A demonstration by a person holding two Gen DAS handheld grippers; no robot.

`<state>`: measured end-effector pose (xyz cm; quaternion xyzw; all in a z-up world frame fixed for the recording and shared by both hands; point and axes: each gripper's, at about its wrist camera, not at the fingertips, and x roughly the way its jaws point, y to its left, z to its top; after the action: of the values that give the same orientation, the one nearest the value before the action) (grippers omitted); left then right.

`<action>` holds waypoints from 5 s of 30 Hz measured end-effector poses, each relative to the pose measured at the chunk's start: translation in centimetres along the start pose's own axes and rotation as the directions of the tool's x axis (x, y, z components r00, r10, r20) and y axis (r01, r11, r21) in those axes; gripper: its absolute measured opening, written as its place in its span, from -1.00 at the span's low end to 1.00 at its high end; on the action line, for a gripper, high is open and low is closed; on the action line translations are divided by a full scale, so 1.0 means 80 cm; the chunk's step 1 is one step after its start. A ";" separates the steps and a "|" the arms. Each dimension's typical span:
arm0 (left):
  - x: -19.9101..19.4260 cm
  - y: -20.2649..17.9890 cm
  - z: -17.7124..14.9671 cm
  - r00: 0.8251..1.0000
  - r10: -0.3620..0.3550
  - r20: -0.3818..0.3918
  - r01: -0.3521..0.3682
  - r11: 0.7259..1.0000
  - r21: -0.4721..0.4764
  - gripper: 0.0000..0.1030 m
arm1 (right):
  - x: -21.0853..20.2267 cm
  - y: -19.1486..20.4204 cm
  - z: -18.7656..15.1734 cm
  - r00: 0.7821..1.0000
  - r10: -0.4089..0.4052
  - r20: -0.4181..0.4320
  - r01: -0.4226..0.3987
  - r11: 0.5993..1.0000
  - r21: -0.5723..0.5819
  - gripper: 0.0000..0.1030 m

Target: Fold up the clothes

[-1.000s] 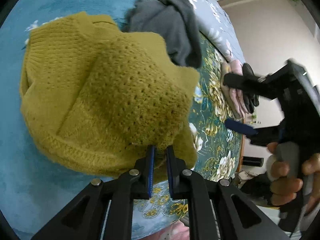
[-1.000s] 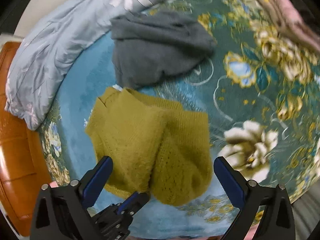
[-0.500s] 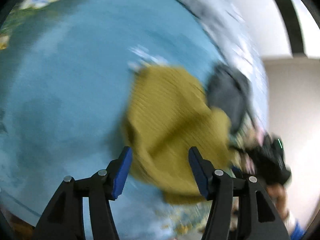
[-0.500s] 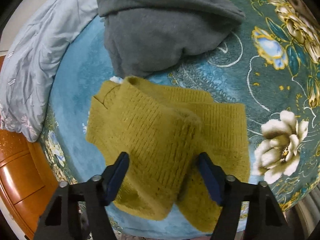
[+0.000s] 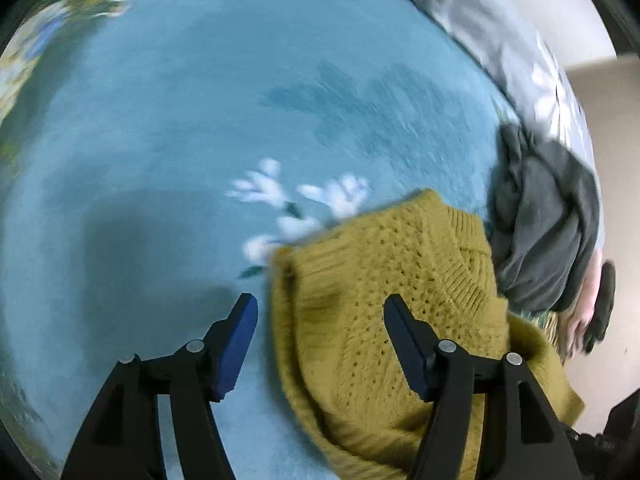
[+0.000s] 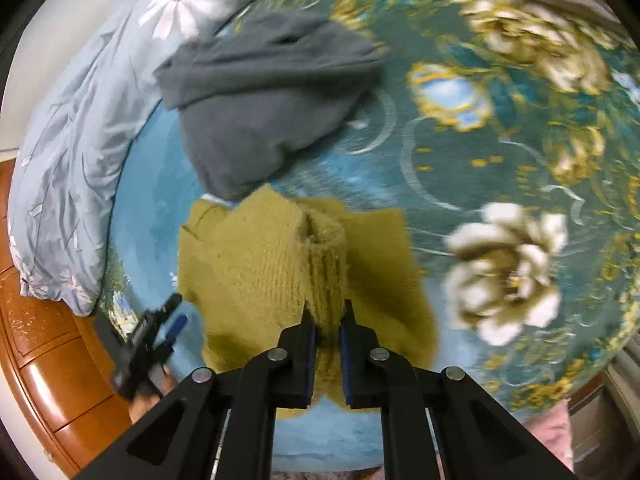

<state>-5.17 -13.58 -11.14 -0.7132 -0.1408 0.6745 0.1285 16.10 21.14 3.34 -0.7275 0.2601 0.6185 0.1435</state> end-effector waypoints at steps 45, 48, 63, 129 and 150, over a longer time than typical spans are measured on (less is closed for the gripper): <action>-0.161 0.056 -0.200 0.980 -0.029 0.196 0.075 0.970 -0.230 -0.87 | -0.100 -0.189 -0.084 0.965 0.180 0.188 -0.209 0.966 0.149 -0.82; -0.132 0.080 -0.222 0.992 0.021 0.122 0.014 0.961 -0.278 -0.87 | -0.064 -0.218 -0.104 0.984 0.130 0.125 -0.155 0.965 0.212 -0.82; -0.072 0.099 -0.236 0.992 0.120 -0.046 -0.129 0.926 -0.354 -0.63 | -0.039 -0.267 -0.128 0.997 0.053 0.049 -0.062 0.975 0.215 -0.73; -0.088 0.162 -0.146 0.974 0.225 -0.013 -0.213 0.899 -0.383 0.31 | -0.061 -0.166 0.067 0.972 0.008 0.233 -0.027 0.997 0.078 -0.08; -0.007 0.246 -0.247 0.958 0.274 -0.081 -0.285 0.938 -0.199 0.20 | 0.070 -0.290 -0.185 0.994 0.103 -0.023 -0.089 0.934 0.347 0.02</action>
<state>15.09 -31.91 -16.82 -0.7529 -0.1045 0.6485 -0.0404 41.76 31.31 -1.87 -0.6900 0.4026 0.5544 0.2332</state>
